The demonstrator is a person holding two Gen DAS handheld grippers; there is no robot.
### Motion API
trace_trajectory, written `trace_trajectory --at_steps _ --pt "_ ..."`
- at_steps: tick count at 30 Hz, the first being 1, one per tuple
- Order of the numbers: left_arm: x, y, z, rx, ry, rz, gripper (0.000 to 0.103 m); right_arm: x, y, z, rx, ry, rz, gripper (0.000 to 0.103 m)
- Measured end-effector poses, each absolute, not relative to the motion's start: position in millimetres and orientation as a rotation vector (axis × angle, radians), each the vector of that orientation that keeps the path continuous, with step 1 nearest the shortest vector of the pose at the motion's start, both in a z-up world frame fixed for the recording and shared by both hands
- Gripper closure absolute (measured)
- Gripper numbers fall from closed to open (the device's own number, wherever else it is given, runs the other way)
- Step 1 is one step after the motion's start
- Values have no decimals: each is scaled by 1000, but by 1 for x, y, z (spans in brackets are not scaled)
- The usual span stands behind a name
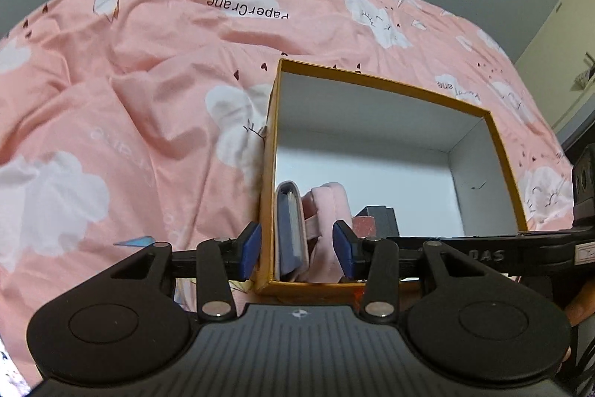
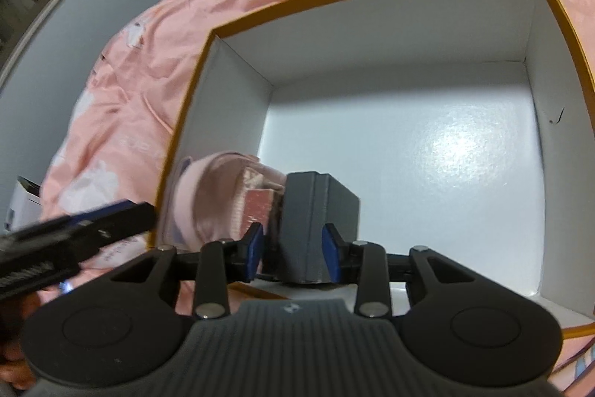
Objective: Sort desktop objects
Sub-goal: 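Lower the red box and grey box into the orange box beside the pouch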
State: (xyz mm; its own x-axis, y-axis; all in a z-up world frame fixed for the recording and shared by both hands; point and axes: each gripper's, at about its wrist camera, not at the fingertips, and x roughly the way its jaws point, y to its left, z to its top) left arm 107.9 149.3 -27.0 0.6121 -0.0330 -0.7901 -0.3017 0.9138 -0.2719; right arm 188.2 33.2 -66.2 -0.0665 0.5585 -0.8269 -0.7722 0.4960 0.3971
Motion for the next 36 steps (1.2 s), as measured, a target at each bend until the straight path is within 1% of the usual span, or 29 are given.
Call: trace_trajectory --at_steps 1,3,8,11,13,15,17,24,32,36 --pt "107 149 -29 -412 902 159 54 190 32 -65 -206 1222 1114 58" --pt "107 149 -32 -420 900 168 54 192 31 -64 -188 1233 1120 55" --pt "105 148 -40 -448 909 160 54 191 35 -77 -202 1265 1113 53" --pt "106 148 -44 -449 908 156 54 194 36 -88 -179 1306 1107 46" --pt "107 148 -46 -449 906 154 54 197 35 -92 -146 1331 1106 43" --pt "107 149 -48 -448 908 153 54 199 36 -95 -118 1349 1100 45" --pt "107 149 -47 -442 910 156 57 200 36 -96 -100 1367 1101 46" --pt "108 144 -47 -424 916 171 57 200 37 -98 -66 1390 1089 47" --pt "104 140 -45 -421 882 203 57 187 34 -87 -176 1289 1114 46" --pt "97 136 -35 -396 831 240 57 184 29 -76 -211 1228 1110 46"
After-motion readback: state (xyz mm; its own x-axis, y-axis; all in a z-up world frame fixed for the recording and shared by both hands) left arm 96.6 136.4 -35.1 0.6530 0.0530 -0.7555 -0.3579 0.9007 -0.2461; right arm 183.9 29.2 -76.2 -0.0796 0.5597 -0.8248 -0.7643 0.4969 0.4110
